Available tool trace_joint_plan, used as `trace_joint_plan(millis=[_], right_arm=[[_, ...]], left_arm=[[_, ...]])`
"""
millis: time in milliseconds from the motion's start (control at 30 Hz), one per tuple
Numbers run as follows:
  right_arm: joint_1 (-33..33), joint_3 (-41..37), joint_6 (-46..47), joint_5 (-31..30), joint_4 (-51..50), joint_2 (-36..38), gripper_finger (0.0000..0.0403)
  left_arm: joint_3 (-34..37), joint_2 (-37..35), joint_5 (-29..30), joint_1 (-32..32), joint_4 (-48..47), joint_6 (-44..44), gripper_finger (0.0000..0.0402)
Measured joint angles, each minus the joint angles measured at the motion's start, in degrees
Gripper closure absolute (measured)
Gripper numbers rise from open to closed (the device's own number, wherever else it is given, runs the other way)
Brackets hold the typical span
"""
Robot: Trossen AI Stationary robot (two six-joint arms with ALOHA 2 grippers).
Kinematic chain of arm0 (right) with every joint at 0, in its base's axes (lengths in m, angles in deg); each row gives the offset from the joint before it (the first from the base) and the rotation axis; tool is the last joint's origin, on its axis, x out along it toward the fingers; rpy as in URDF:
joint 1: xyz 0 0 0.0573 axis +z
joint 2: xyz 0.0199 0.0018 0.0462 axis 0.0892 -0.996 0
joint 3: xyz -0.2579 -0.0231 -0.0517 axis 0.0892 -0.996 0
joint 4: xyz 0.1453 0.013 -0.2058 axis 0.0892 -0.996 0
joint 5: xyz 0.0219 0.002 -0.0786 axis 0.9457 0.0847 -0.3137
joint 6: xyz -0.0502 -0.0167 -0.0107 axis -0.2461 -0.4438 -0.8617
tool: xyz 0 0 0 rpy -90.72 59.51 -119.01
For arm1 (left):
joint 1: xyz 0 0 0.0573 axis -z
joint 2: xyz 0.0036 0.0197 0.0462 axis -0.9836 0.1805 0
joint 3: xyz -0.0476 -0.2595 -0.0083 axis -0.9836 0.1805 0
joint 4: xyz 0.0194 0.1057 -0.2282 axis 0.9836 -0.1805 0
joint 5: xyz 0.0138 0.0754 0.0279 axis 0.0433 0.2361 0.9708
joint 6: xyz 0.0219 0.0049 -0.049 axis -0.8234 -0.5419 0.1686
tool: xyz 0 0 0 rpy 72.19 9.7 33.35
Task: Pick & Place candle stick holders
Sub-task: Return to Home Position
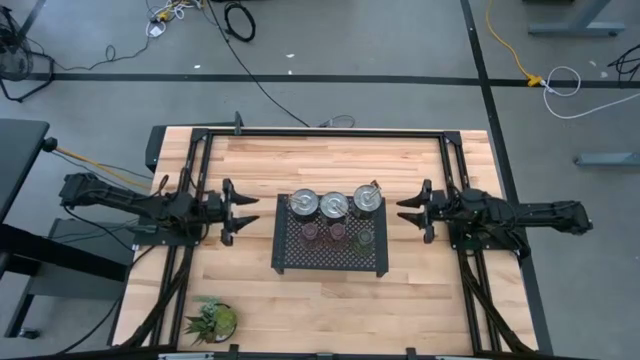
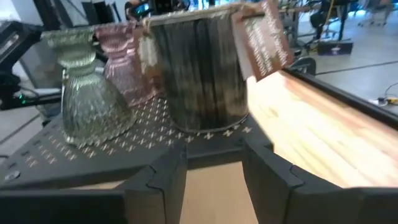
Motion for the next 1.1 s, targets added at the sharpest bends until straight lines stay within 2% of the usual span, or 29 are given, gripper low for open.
trace_joint_plan(millis=[267, 400, 1100], right_arm=[[0.0, 0.0, 1.37, 1.49, -0.78, -0.02, 0.025], [0.0, 0.0, 1.49, 1.42, -0.78, -0.02, 0.025], [0.0, 0.0, 1.44, 1.35, -0.78, -0.02, 0.025]], left_arm=[[0.02, 0.01, -0.53, 0.04, -0.1, 10.77, 0.0174], [0.02, 0.01, -0.55, 0.04, -0.1, 13.26, 0.0174], [0.07, 0.01, -0.55, 0.04, -0.12, 13.29, 0.0174]])
